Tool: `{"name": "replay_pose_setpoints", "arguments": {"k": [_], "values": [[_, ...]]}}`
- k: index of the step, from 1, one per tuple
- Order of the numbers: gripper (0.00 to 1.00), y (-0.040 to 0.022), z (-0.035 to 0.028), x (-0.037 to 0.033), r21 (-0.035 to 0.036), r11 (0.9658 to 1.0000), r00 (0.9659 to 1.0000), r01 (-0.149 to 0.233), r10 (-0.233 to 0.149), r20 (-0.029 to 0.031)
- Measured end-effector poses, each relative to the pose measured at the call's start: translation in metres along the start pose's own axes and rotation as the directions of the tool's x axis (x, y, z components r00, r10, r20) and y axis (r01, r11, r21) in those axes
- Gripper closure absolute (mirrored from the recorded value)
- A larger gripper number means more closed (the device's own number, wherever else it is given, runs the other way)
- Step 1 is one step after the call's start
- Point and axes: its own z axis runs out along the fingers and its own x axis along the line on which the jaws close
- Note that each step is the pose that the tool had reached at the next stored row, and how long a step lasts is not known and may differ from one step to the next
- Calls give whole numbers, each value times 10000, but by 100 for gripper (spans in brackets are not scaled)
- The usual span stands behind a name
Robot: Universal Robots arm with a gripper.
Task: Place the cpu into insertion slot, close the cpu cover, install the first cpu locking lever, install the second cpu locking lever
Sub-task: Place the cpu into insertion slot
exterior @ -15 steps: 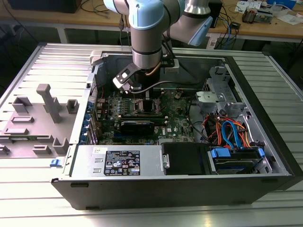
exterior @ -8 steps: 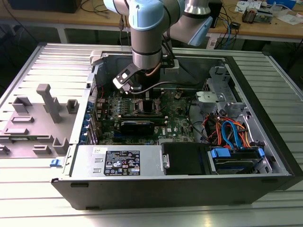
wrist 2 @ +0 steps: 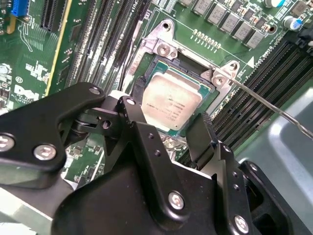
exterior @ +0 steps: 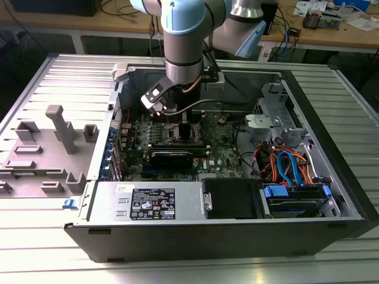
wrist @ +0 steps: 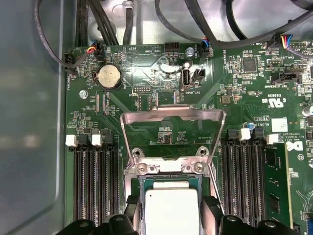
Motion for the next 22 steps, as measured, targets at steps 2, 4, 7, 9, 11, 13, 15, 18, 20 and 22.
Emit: {"name": "replay_pose_setpoints", "arguments": {"k": [2, 4, 7, 9, 11, 13, 15, 18, 20, 22], "values": [[38, 2, -24, 0, 1, 10000, 10000, 1, -1, 1], [38, 3, -45, 1, 2, 10000, 10000, 0, 0, 1], [38, 4, -60, 1, 4, 10000, 10000, 0, 0, -1], [38, 4, -60, 0, 6, 10000, 10000, 0, 0, 1], [38, -7, -54, 0, 6, 10000, 10000, 0, 0, 0], [38, -23, -21, 0, 6, 10000, 10000, 1, -1, -2], [38, -37, -3, 0, 6, 10000, 10000, 1, -1, -2], [38, -57, 17, -1, 5, 10000, 10000, 0, 0, -3], [38, -59, 26, -1, 5, 10000, 10000, 2, -2, -5], [38, -60, 35, 2, 6, 10000, 10000, 0, 0, -12]]}}
